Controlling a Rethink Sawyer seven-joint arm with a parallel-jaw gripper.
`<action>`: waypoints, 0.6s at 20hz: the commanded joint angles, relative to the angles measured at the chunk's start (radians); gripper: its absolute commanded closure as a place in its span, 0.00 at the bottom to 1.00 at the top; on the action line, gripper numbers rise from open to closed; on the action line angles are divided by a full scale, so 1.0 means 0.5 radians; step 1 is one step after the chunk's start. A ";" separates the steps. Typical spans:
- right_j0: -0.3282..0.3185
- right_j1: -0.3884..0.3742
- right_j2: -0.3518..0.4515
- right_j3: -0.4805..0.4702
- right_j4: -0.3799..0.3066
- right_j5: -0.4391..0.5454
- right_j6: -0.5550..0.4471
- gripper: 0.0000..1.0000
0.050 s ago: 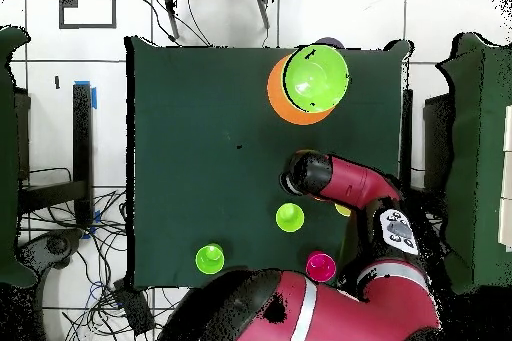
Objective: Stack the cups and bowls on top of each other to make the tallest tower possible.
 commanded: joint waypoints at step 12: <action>0.083 -0.189 0.148 0.033 -0.113 0.215 -0.129 0.00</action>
